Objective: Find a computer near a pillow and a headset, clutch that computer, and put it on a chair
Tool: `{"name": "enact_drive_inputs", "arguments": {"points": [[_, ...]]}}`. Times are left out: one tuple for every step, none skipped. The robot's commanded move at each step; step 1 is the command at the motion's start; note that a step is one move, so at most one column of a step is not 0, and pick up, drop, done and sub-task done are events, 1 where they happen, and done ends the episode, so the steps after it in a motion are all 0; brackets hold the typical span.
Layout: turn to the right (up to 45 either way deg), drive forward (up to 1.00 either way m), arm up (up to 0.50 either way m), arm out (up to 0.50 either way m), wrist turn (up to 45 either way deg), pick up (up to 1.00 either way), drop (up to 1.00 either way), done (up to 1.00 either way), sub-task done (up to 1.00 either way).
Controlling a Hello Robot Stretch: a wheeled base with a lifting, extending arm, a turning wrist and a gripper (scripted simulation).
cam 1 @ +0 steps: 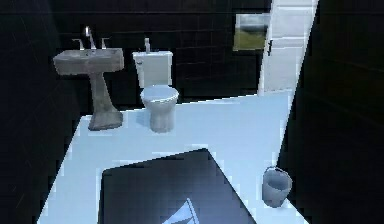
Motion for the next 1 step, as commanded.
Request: {"name": "enact_drive_inputs", "arguments": {"points": [[3.0,0.0,0.0,0.0,0.0,0.0,0.0,0.0,0.0]]}}
